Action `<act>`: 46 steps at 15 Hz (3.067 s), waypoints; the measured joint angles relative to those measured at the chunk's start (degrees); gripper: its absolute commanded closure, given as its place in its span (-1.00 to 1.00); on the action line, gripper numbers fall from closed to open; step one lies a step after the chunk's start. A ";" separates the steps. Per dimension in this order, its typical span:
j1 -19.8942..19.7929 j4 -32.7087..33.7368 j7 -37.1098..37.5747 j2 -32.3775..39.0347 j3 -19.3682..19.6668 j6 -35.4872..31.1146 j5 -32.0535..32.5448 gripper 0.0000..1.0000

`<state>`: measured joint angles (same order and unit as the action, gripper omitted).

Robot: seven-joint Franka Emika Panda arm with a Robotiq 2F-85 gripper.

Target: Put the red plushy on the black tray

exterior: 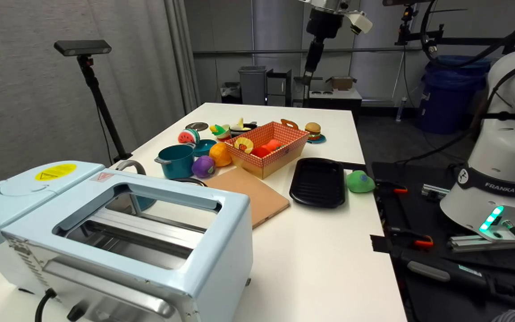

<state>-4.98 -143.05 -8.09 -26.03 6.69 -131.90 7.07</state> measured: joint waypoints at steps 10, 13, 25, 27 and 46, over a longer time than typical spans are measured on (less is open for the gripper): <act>0.00 0.00 0.00 0.00 0.00 0.00 0.00 -1.00; 0.00 0.00 0.00 0.00 0.00 0.00 0.00 -1.00; 0.00 0.00 0.00 0.07 -0.02 0.00 0.00 -1.00; 0.00 0.00 0.00 0.29 -0.04 0.00 0.00 -1.00; -1.37 2.44 0.40 12.18 0.37 -4.62 0.00 -1.00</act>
<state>-6.35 -140.61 -7.68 -13.85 7.06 -136.52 7.07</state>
